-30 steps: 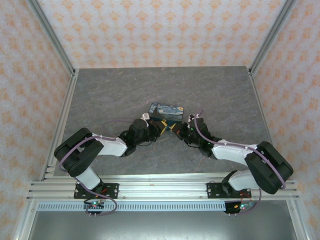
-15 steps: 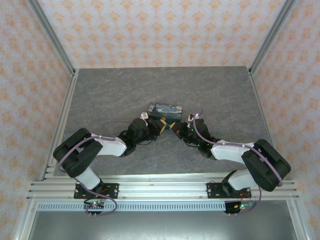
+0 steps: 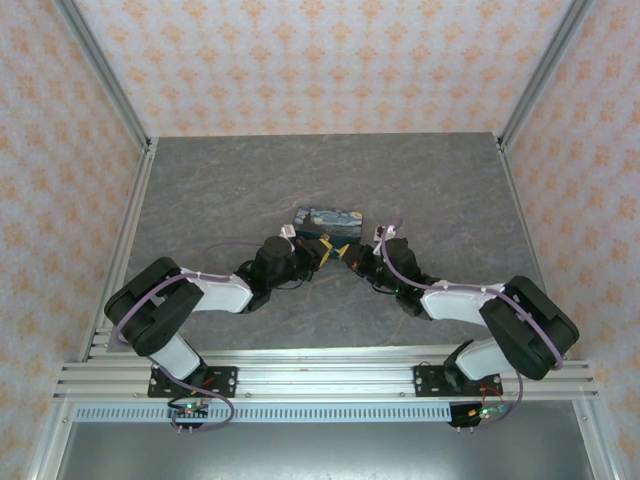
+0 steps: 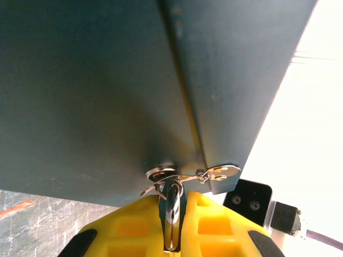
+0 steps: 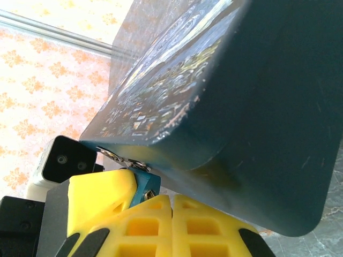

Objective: Unlock the padlock with the key

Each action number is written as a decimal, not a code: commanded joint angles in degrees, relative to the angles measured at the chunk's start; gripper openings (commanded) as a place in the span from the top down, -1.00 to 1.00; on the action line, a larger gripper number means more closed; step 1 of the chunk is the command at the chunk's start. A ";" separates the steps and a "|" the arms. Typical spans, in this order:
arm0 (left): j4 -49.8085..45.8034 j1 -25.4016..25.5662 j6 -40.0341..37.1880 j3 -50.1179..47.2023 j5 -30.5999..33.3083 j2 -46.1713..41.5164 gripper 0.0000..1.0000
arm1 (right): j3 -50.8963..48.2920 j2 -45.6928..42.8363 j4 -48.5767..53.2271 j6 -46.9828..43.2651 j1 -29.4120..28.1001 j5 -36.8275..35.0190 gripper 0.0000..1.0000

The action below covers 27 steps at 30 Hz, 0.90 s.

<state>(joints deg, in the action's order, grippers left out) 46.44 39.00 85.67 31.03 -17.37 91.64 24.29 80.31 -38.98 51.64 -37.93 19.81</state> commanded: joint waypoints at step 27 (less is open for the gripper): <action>4.01 1.18 -0.77 1.85 -5.59 -2.26 1.00 | 0.62 2.14 -9.02 1.64 5.15 9.20 1.00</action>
<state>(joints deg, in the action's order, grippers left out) 46.54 38.50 85.62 31.03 -17.47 91.11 23.66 83.61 -45.91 52.88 -33.54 29.19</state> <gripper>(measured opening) 0.090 0.045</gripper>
